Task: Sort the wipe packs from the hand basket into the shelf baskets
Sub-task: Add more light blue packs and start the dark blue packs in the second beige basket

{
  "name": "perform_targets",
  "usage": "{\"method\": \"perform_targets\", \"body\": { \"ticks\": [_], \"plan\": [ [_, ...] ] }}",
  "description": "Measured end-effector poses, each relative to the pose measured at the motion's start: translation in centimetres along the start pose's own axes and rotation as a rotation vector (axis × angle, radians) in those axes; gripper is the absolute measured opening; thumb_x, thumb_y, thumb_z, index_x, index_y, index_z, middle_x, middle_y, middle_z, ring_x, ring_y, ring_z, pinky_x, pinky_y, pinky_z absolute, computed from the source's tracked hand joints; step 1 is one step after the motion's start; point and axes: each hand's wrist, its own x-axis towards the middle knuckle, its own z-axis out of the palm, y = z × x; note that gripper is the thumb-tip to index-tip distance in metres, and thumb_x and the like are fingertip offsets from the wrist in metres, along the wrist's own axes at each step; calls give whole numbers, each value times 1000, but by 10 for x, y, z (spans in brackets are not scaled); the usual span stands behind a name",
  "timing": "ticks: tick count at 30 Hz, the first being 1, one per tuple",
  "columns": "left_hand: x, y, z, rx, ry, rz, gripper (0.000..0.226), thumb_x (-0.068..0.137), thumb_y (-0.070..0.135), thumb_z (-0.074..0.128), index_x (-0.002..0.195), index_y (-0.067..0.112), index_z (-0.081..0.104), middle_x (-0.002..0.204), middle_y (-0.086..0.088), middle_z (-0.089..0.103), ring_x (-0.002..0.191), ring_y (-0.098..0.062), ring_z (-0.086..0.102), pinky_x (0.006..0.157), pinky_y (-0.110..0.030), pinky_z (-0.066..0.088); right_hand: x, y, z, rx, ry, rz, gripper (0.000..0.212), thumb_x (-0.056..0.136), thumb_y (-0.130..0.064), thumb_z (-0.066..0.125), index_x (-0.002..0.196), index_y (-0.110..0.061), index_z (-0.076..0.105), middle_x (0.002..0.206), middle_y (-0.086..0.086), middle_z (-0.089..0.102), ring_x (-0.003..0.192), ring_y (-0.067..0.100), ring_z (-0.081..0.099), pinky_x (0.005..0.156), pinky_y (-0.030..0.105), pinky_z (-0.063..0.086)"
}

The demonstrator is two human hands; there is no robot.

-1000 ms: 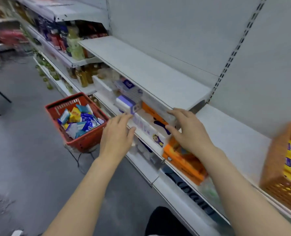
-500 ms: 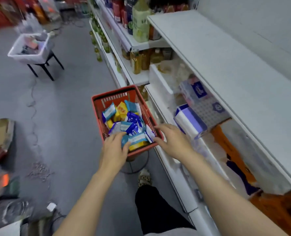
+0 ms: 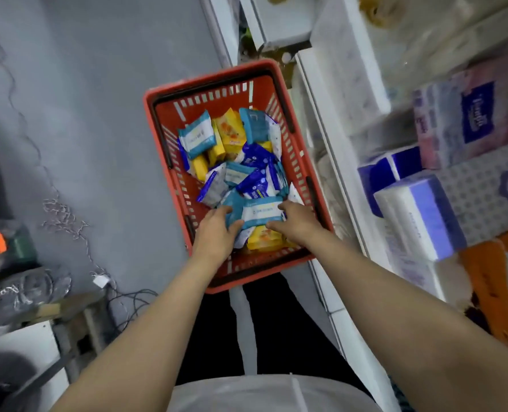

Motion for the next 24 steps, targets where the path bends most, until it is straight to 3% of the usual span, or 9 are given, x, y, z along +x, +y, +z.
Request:
{"method": "perform_targets", "body": {
  "ticks": [2, 6, 10, 11, 13, 15, 18, 22, 24],
  "plan": [
    [14, -4, 5, -32, -75, -51, 48, 93, 34, 62, 135, 12, 53, 135, -14, 54, 123, -29, 51, 99, -34, 39, 8, 3, 11, 101, 34, 24, 59, 78, -29, 81, 129, -11, 56, 127, 8, 63, 116, 25, 60, 80, 21, 38],
    [41, -13, 7, -29, -166, -123, 55, 94, 38, 61, 140, 12, 48, 141, -14, 50, 129, -30, 47, 103, -36, 39, 23, 5, 23, 114, 95, 73, 47, 86, -20, 73, 129, -10, 56, 128, 9, 62, 117, 27, 58, 88, 29, 45],
    [57, -10, 4, -189, -189, -148, 56, 93, 47, 58, 139, 17, 49, 140, -8, 54, 126, -23, 52, 102, -36, 45, 27, -6, 6, 266, 416, 136, 20, 92, -16, 62, 110, -19, 70, 112, 4, 70, 96, 16, 62, 62, 11, 40],
    [60, -6, 2, -278, -191, -163, 56, 92, 49, 58, 139, 19, 49, 139, -6, 55, 124, -21, 53, 99, -35, 47, 25, -10, 0, 354, 480, 146, 16, 92, -18, 62, 105, -24, 70, 108, 0, 69, 91, 11, 61, 61, 9, 38],
    [67, 2, -1, -422, -223, -213, 60, 91, 53, 57, 141, 21, 47, 137, -5, 55, 121, -20, 55, 92, -33, 49, 17, -19, -7, 538, 552, 166, 16, 92, -18, 62, 95, -34, 64, 102, -7, 66, 90, 10, 62, 66, 15, 47],
    [74, 12, -2, -533, -295, -276, 65, 90, 52, 59, 143, 19, 41, 132, -9, 57, 112, -23, 62, 88, -37, 54, 11, -26, -10, 708, 558, 195, 21, 93, -15, 60, 88, -35, 59, 100, -8, 66, 88, 11, 67, 62, 20, 53],
    [82, 24, -3, -740, -390, -389, 66, 91, 42, 63, 145, 17, 37, 125, -6, 58, 97, -18, 65, 71, -31, 59, 11, -32, -8, 939, 439, 205, 23, 91, -8, 59, 91, -31, 61, 102, -1, 67, 81, 12, 70, 53, 21, 53],
    [90, 18, -2, -713, -307, -373, 61, 86, 27, 73, 138, 11, 46, 119, -4, 65, 99, -18, 66, 84, -37, 57, 27, -32, -4, 873, 267, 156, 14, 93, -18, 65, 100, -27, 58, 107, -7, 63, 84, 8, 68, 53, 18, 54],
    [91, 11, -3, -730, -194, -368, 49, 84, 21, 76, 127, 9, 55, 110, -2, 69, 91, -14, 68, 76, -30, 57, 40, -33, -5, 765, 310, 139, 20, 91, -26, 68, 104, -26, 53, 102, -14, 61, 84, 1, 64, 54, 15, 53]
  ]
}}
